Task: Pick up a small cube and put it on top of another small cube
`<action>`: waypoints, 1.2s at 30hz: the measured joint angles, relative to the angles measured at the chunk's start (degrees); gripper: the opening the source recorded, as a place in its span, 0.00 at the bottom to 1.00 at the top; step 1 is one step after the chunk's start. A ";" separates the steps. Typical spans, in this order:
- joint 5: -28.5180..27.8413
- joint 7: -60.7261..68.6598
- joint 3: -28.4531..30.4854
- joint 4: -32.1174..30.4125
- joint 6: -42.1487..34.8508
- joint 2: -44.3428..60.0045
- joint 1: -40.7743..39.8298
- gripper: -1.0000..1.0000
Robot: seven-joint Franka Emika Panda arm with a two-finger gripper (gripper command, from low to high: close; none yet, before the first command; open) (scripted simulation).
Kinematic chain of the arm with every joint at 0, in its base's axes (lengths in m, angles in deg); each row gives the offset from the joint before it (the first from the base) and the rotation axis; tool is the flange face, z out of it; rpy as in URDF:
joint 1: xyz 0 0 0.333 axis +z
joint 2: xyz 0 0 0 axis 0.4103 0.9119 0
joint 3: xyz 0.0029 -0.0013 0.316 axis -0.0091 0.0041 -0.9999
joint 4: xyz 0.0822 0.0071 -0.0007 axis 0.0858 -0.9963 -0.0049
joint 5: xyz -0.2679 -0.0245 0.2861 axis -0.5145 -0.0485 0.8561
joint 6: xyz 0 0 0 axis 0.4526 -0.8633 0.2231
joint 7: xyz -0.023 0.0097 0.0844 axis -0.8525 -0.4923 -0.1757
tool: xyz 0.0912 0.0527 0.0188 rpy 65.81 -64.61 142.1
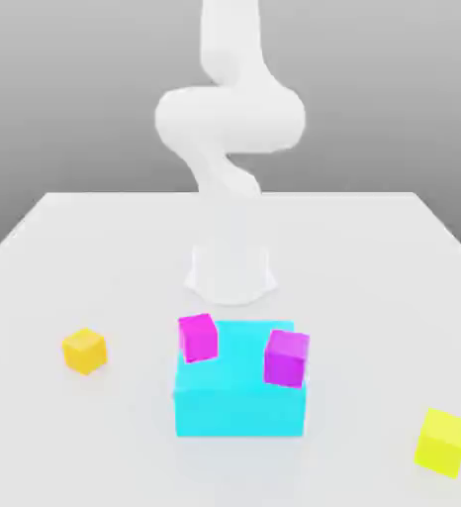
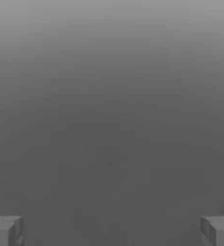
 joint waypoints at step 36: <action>1.40 -72.73 2.52 -32.06 38.07 48.04 -38.27 0.50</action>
